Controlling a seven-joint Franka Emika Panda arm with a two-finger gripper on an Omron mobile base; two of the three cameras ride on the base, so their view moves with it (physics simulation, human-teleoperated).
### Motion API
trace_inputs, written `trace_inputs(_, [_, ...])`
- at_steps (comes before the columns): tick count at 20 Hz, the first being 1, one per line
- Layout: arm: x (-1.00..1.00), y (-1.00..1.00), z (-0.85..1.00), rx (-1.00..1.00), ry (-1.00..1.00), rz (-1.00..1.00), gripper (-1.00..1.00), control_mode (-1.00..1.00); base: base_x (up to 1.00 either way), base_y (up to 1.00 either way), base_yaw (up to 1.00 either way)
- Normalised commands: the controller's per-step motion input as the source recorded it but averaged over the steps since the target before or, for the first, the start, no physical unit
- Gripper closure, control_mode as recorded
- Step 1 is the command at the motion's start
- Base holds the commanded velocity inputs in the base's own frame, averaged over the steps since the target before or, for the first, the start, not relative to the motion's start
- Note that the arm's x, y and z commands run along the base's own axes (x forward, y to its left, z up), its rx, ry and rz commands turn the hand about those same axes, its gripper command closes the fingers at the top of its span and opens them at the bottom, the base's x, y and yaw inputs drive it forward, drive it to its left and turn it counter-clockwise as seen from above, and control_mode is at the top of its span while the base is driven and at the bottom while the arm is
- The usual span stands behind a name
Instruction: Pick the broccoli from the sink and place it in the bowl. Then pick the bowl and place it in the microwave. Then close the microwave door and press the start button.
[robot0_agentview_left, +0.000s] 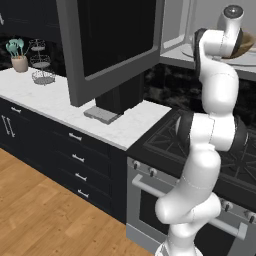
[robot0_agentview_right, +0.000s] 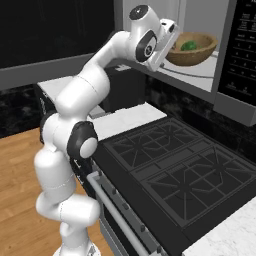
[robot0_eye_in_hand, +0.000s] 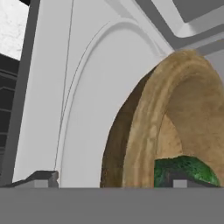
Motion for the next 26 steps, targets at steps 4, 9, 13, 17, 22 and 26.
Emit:
trace_inputs(4, [0.0, 0.02, -0.03, 0.01, -0.4, 0.0, -1.0, -1.0, 0.0, 0.0, 0.0])
trace_inputs(9, [-0.15, 0.0, 0.0, 0.0, -0.59, 0.0, -1.0, -1.0, 0.0, 0.0, 0.0])
trace_inputs(13, [-0.96, 0.26, -0.09, 0.1, -0.39, 0.02, -1.0, -1.0, 0.0, 0.0, 0.0])
trace_inputs(17, [-1.0, 0.41, 0.15, 0.06, -0.3, 0.0, -1.0, -1.0, 0.0, 0.0, 0.0])
trace_inputs(22, [-1.0, 0.57, 0.26, -0.03, -0.07, 0.0, -1.0, -1.0, 0.0, 0.0, 0.0])
trace_inputs(26, [-1.0, 0.46, 0.26, -0.04, 0.0, 0.0, -1.0, -1.0, 0.0, 0.0, 0.0])
